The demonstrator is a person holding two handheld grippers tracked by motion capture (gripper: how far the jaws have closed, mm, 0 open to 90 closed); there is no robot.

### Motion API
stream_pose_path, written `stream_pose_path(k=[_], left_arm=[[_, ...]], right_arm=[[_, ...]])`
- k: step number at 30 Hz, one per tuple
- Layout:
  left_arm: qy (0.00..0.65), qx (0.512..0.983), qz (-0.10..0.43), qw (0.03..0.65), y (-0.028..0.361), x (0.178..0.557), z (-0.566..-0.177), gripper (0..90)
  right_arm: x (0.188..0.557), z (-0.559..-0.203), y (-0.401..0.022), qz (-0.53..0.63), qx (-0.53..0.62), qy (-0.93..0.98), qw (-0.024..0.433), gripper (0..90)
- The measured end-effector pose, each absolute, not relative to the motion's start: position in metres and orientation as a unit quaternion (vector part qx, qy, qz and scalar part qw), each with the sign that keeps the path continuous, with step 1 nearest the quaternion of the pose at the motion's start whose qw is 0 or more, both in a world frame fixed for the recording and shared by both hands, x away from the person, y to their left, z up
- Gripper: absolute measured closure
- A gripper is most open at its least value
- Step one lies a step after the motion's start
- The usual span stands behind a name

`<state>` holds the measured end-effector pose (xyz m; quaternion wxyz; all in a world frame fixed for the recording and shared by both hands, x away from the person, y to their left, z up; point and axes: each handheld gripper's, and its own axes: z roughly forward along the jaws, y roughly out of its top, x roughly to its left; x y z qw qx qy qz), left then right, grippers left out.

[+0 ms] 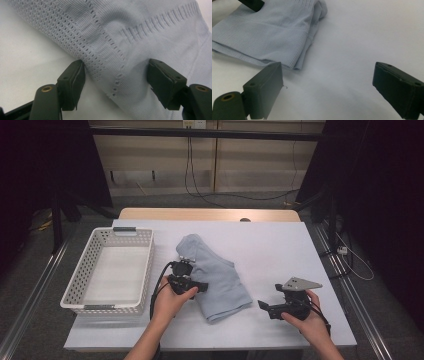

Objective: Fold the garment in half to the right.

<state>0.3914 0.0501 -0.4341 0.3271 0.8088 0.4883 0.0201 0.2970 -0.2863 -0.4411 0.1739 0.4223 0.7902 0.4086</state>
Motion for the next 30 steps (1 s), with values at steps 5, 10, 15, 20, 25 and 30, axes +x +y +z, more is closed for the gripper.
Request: stream_pose_path(k=[5, 10, 15, 20, 25, 30], left_arm=[[0.491, 0.807, 0.021, 0.327, 0.048, 0.391, -0.435, 35.1], [0.496, 0.803, 0.009, 0.329, 0.048, 0.391, -0.437, 40.3], [0.505, 0.795, -0.001, 0.335, 0.049, 0.389, -0.435, 54.1], [0.512, 0.789, -0.005, 0.34, 0.051, 0.39, -0.432, 65.9], [0.509, 0.793, -0.01, 0.336, 0.055, 0.396, -0.429, 71.7], [0.517, 0.787, -0.008, 0.336, 0.062, 0.408, -0.427, 72.3]], right_arm=[[0.297, -0.441, -0.287, 0.407, 0.423, 0.791, 0.174, 9.4], [0.297, -0.442, -0.287, 0.407, 0.423, 0.791, 0.174, 9.4], [0.297, -0.442, -0.285, 0.405, 0.422, 0.792, 0.173, 9.6], [0.297, -0.441, -0.286, 0.406, 0.422, 0.792, 0.175, 9.6], [0.297, -0.441, -0.288, 0.406, 0.424, 0.79, 0.176, 9.6], [0.297, -0.441, -0.289, 0.407, 0.423, 0.79, 0.177, 9.6]])
